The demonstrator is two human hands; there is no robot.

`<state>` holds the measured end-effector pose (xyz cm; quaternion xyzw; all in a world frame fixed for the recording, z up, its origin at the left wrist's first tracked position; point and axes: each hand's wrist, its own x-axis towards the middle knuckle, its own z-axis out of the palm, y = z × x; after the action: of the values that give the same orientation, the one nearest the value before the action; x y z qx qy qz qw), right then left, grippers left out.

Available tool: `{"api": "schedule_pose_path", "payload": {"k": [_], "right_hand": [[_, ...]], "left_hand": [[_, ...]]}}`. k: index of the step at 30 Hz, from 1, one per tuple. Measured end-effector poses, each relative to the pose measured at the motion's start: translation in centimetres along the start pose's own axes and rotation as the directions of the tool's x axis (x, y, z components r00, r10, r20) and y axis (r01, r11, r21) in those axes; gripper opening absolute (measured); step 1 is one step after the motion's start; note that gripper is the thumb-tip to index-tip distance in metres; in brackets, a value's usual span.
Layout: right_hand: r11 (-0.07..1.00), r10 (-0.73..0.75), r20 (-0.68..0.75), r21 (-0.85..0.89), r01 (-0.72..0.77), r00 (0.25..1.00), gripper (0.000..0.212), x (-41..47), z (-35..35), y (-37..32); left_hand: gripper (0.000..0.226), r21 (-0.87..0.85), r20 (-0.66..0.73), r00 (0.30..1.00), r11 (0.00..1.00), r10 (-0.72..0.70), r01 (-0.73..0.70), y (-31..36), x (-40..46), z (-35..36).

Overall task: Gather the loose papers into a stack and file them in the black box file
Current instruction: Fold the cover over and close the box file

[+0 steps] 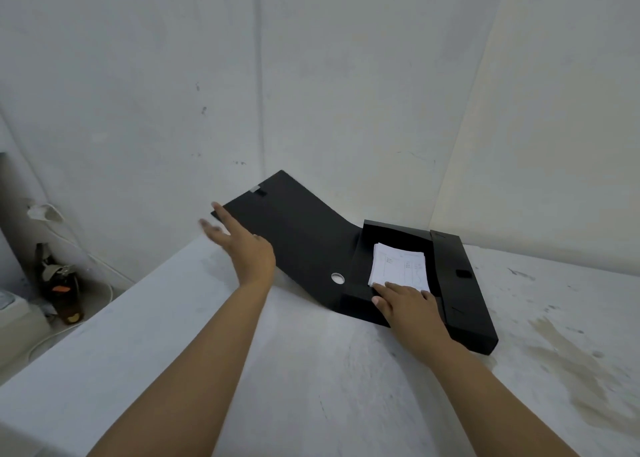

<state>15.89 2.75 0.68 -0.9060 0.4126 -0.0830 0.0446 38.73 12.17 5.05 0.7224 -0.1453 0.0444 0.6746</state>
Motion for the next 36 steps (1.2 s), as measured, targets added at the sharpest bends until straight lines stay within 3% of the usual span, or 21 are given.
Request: {"api": "schedule_pose_path", "payload": {"k": [8,12,15,19,24,29,33,36], "right_hand": [[0.969,0.027,-0.231,0.243,0.031,0.973,0.031,-1.3,-0.3,0.7],[0.994,0.056,-0.272,0.109,-0.028,0.961,0.027,-2.1,-1.2,1.1],[0.988,0.151,-0.281,0.056,-0.141,0.948,0.035,-3.0,-1.7,2.0],[0.914,0.401,-0.245,0.049,-0.402,0.883,0.048,-4.2,-2.0,3.6],[0.940,0.341,-0.310,0.079,-0.333,0.888,0.039,-5.0,-2.0,5.9],[0.951,0.308,-0.250,0.125,-0.284,0.918,0.026,-5.3,-2.6,8.5],[0.914,0.324,-0.197,0.317,-0.253,0.925,0.026,-5.2,-2.2,9.5],[0.864,0.318,-0.261,0.475,-0.166,0.912,0.023,-5.1,-2.3,10.0]], "left_hand": [[0.080,-0.109,0.187,0.951,0.968,0.245,-0.228,3.5,-1.8,-0.9],[0.066,-0.156,0.260,0.908,0.942,0.330,-0.297,5.3,-3.3,-0.4],[0.054,-0.173,0.355,0.822,0.895,0.446,-0.411,6.6,-5.2,0.8],[0.047,-0.151,0.519,0.628,0.786,0.580,-0.600,7.3,-8.8,3.2],[0.036,-0.086,0.629,0.502,0.694,0.594,-0.715,6.1,-13.5,6.4],[0.036,-0.040,0.657,0.495,0.681,0.569,-0.731,4.7,-16.3,8.6],[0.042,0.062,0.699,0.478,0.620,0.533,-0.782,3.5,-17.0,9.2],[0.046,0.129,0.780,0.434,0.563,0.451,-0.816,2.7,-17.5,9.3]]}}
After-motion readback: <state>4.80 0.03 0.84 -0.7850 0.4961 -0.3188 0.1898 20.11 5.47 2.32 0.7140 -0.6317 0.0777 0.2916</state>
